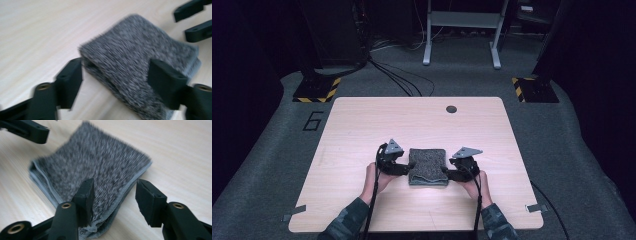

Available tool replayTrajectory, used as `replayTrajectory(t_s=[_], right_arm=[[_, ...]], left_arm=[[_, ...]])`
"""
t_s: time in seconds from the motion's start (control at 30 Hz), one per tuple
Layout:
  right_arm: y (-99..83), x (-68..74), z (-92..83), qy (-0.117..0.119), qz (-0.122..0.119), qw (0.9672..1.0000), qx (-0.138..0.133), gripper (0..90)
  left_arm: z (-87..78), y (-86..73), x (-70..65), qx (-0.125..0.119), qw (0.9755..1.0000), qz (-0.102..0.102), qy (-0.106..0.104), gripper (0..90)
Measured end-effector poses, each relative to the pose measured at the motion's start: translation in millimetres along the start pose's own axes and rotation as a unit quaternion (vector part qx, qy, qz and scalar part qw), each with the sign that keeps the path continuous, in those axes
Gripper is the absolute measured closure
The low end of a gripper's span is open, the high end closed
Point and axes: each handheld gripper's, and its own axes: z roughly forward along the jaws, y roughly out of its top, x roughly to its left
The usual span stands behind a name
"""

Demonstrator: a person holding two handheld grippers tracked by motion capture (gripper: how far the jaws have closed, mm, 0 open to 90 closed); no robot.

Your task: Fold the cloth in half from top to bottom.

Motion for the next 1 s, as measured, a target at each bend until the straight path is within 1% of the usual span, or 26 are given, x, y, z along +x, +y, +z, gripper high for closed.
replayTrajectory(t_s=[0.03, 0.07, 0.13, 0.2, 0.23, 0.27, 0.3, 0.33, 0.37, 0.4, 0.43, 0.47, 0.5, 0.53, 0.57, 0.6, 0.63, 0.67, 0.7, 0.73, 0.77, 0.8, 0.83, 0.87, 0.93, 1.0], right_arm=[[-2.3, 2.4, 4.5, 0.002, -0.006, 0.9999, 0.01, 47.7], [-5.0, 3.4, 7.9, 0.003, -0.016, 0.9998, 0.015, 46.7], [-9.0, 5.6, 12.3, 0.001, -0.015, 0.9995, 0.028, 43.8], [-11.5, 5.9, 14.3, -0.006, -0.018, 0.9993, 0.031, 39.8], [-12.3, 5.9, 14.2, -0.007, -0.018, 0.9992, 0.035, 36.6], [-12.9, 5.1, 14.7, -0.009, -0.021, 0.9991, 0.036, 33.9], [-13.4, 5.2, 15.2, -0.013, -0.014, 0.9991, 0.038, 31.2], [-13.9, 4.2, 15.5, -0.015, -0.013, 0.9991, 0.039, 28.8], [-14.7, 3.3, 16.1, -0.015, -0.013, 0.9991, 0.038, 27.3], [-15.4, 2.5, 16.0, -0.014, -0.015, 0.9989, 0.042, 26.0], [-16.4, 2.6, 16.4, -0.018, -0.014, 0.9989, 0.04, 24.4], [-17.4, 3.0, 16.6, -0.018, -0.013, 0.9989, 0.041, 23.3], [-18.1, 3.1, 16.6, -0.02, -0.013, 0.9989, 0.039, 22.7], [-18.8, 3.6, 16.5, -0.023, -0.01, 0.999, 0.038, 22.5], [-19.4, 3.5, 16.4, -0.021, -0.011, 0.999, 0.039, 22.2], [-20.3, 2.9, 16.6, -0.022, -0.016, 0.999, 0.036, 21.3], [-20.8, 3.2, 17.1, -0.024, -0.012, 0.9991, 0.033, 20.6], [-21.2, 3.3, 16.9, -0.025, -0.006, 0.9991, 0.034, 19.7], [-21.3, 2.2, 17.0, -0.024, -0.007, 0.9991, 0.034, 17.3], [-21.5, 1.1, 16.5, -0.023, -0.009, 0.9991, 0.034, 14.9], [-21.6, -0.1, 15.6, -0.018, -0.004, 0.9994, 0.03, 14.5], [-22.0, -2.4, 12.9, -0.012, -0.001, 0.9996, 0.027, 14.2], [-22.3, -3.8, 9.5, -0.01, 0.008, 0.9997, 0.019, 14.1], [-22.7, -5.8, 5.3, -0.009, 0.01, 0.9998, 0.012, 13.5], [-23.7, -9.4, -4.3, -0.013, 0.017, 0.9998, 0.003, 13.2], [-26.7, -14.4, -14.7, -0.016, 0.027, 0.9995, -0.004, 11.8]], left_arm=[[2.6, -3.0, -2.0, 0.005, 0.9999, 0.006, 0.007, 24.7], [4.2, -5.9, -2.8, 0.013, 0.9999, 0.009, 0.003, 23.3], [6.7, -11.4, -4.5, 0.022, 0.9996, 0.014, 0.006, 21.9], [8.0, -15.3, -5.5, 0.033, 0.9993, 0.017, 0.005, 20.8], [9.1, -17.1, -6.5, 0.036, 0.9991, 0.02, 0.009, 20.4], [9.7, -18.6, -7.3, 0.043, 0.9987, 0.024, 0.01, 20.1], [10.4, -19.9, -8.1, 0.049, 0.9983, 0.029, 0.012, 20.1], [11.8, -21.6, -9.3, 0.05, 0.9981, 0.031, 0.02, 20.0], [12.3, -23.3, -9.9, 0.051, 0.9981, 0.029, 0.017, 19.9], [12.6, -24.4, -10.6, 0.052, 0.998, 0.031, 0.019, 20.0], [11.9, -25.3, -11.2, 0.057, 0.9975, 0.035, 0.021, 20.0], [12.4, -26.7, -12.5, 0.05, 0.9979, 0.034, 0.025, 20.1], [11.4, -27.2, -13.0, 0.056, 0.9972, 0.041, 0.029, 20.1], [11.3, -28.3, -13.7, 0.053, 0.9972, 0.045, 0.029, 20.1], [11.2, -28.8, -14.6, 0.052, 0.997, 0.046, 0.034, 20.1], [10.9, -29.1, -14.8, 0.051, 0.9969, 0.05, 0.034, 20.1], [11.2, -29.7, -15.6, 0.047, 0.997, 0.048, 0.039, 20.1], [11.3, -30.0, -15.5, 0.044, 0.9974, 0.044, 0.037, 19.9], [11.1, -30.2, -14.8, 0.041, 0.9976, 0.042, 0.036, 19.5], [9.6, -30.0, -14.1, 0.044, 0.9977, 0.037, 0.035, 16.8], [7.8, -30.4, -13.3, 0.039, 0.9983, 0.03, 0.03, 14.0], [4.4, -30.7, -12.3, 0.035, 0.9988, 0.023, 0.026, 13.0], [1.3, -31.6, -11.6, 0.027, 0.999, 0.017, 0.03, 11.2], [-3.5, -31.9, -10.2, 0.029, 0.999, 0.015, 0.029, 9.5], [-13.1, -33.9, -7.7, 0.021, 0.9992, 0.011, 0.033, 8.4], [-22.5, -36.9, -4.7, 0.012, 0.999, 0.007, 0.043, 7.8]])
